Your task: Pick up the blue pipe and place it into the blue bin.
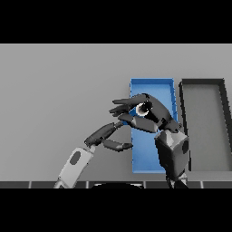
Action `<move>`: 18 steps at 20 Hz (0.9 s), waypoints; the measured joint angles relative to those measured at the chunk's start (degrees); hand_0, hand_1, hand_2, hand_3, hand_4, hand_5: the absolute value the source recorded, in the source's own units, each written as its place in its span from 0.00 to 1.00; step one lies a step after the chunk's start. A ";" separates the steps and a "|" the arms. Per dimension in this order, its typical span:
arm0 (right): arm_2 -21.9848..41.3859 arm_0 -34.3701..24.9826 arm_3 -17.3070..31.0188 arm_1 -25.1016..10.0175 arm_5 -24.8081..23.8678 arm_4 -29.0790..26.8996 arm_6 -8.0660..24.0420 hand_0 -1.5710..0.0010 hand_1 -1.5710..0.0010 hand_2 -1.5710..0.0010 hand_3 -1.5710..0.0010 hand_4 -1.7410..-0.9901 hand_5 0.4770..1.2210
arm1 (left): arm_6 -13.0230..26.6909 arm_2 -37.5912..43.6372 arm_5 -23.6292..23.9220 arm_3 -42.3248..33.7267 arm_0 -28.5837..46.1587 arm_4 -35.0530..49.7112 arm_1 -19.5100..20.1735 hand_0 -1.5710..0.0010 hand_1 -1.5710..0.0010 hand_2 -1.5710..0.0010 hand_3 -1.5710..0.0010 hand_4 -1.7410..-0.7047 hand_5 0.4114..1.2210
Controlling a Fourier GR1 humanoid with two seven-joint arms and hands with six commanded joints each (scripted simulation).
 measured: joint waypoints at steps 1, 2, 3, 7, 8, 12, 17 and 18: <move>-3.06 -3.24 0.63 -1.53 -1.74 -1.21 -0.63 0.00 0.00 0.00 0.00 0.32 1.00 | 0.03 -0.20 -0.18 -0.10 0.36 0.04 0.02 1.00 1.00 1.00 1.00 0.76 0.08; -5.72 -5.58 2.05 -2.99 -3.53 -1.39 -0.42 0.00 0.00 0.00 0.00 0.32 1.00 | -0.99 -0.45 -0.42 -0.63 1.23 0.17 0.29 1.00 1.00 1.00 1.00 0.76 0.07; -7.75 -7.45 3.28 -4.14 -4.85 -1.24 -0.34 0.00 0.00 0.00 0.00 0.32 1.00 | -1.11 0.15 -0.57 -0.85 0.78 0.32 1.04 1.00 1.00 1.00 1.00 0.77 0.07; -14.11 -9.47 7.60 -9.65 -5.30 1.50 -0.59 0.00 0.00 0.00 0.00 0.32 1.00 | -0.93 -0.15 -0.55 -3.85 2.23 0.70 1.85 1.00 1.00 1.00 1.00 0.76 0.07; -14.74 -7.76 8.07 -9.75 -5.18 2.88 -0.93 0.00 0.00 0.00 0.00 0.32 1.00 | 0.00 0.33 -0.31 -3.70 1.88 0.82 1.91 1.00 1.00 1.00 1.00 0.76 0.07; -18.76 -2.61 10.18 -11.11 -4.78 5.96 0.69 0.00 0.00 0.00 0.00 0.32 1.00 | -0.33 0.50 -0.73 -3.30 2.01 1.14 2.12 1.00 1.00 1.00 1.00 0.77 0.07; -19.49 6.17 11.15 -10.52 -4.52 10.72 1.32 0.00 0.00 0.00 0.00 0.32 1.00 | -0.92 0.68 0.01 -2.44 1.27 0.32 1.89 1.00 1.00 1.00 1.00 0.77 0.06; -18.51 7.99 11.75 -10.85 -5.23 11.30 1.32 0.00 0.00 0.00 0.00 0.32 1.00 | -1.13 0.50 -0.07 -2.38 1.50 0.29 1.85 1.00 1.00 1.00 1.00 0.78 0.06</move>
